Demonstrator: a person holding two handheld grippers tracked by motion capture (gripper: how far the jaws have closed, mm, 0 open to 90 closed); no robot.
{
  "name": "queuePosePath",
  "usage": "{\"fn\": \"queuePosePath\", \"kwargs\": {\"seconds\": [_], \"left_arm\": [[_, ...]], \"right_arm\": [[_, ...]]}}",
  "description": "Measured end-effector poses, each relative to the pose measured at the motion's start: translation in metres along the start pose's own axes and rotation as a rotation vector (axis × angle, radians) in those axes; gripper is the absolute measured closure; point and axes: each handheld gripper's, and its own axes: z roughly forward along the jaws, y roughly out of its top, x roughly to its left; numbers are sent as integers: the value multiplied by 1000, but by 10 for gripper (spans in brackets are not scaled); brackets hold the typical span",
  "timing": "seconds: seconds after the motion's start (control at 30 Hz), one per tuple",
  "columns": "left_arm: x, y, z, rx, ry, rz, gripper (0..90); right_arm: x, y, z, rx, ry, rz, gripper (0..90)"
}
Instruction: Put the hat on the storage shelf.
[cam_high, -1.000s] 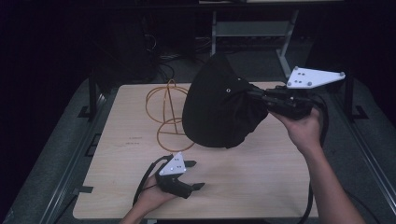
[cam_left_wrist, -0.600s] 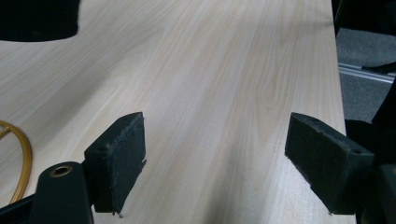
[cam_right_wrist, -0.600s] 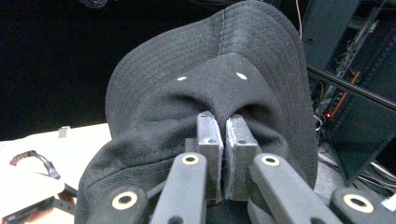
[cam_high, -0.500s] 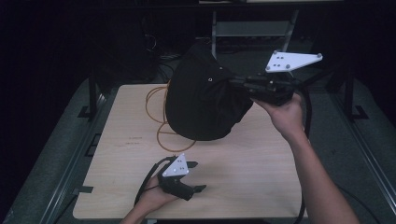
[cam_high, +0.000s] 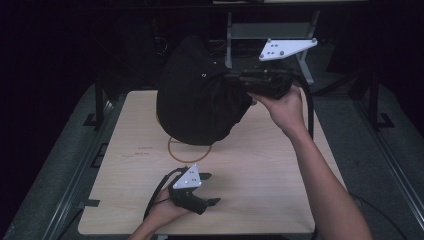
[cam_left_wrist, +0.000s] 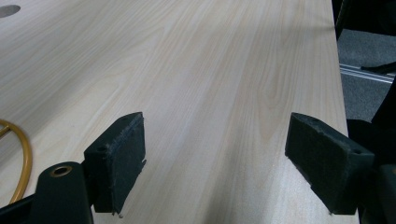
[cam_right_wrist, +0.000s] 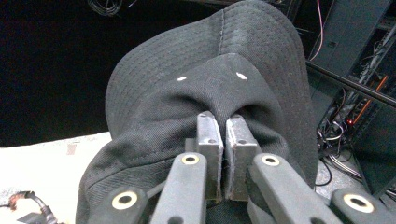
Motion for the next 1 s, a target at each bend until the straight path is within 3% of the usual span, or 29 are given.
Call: {"fn": "queuePosePath", "kwargs": {"seconds": [0.47, 1.0], "left_arm": [[0, 1, 1, -13, 3, 2, 190], [3, 1, 1, -13, -5, 6, 190]], "right_arm": [[-6, 22, 53, 24, 40, 13, 862], [-16, 35, 89, 57, 46, 26, 862]]}}
